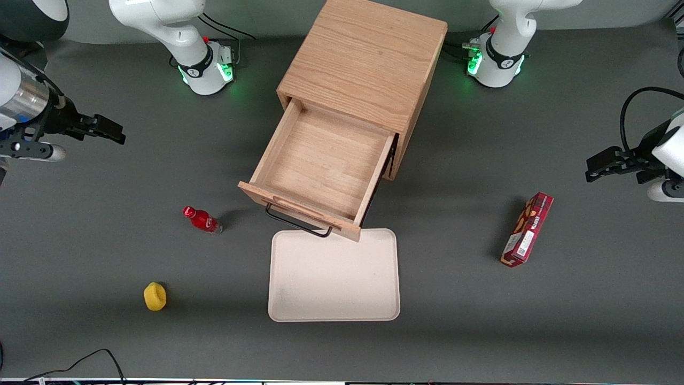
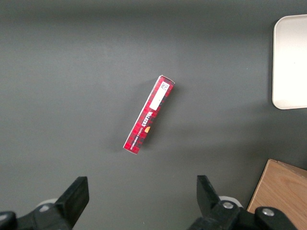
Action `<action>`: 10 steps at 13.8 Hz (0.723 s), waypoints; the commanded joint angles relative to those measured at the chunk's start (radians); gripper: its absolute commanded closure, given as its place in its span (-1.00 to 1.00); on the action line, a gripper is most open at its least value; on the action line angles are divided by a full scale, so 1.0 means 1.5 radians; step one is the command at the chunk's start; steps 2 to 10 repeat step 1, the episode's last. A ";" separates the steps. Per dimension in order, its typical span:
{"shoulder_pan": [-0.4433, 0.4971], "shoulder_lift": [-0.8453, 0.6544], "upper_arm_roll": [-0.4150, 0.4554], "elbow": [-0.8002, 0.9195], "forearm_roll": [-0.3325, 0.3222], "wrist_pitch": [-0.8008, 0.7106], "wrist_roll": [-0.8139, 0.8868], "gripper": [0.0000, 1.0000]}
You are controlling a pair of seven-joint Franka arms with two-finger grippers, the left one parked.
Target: Open upper drawer
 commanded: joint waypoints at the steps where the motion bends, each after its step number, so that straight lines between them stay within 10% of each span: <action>1: 0.006 0.017 -0.014 0.045 -0.018 -0.007 0.017 -1.00; 10: 0.006 0.017 -0.014 0.045 -0.018 -0.007 0.017 -1.00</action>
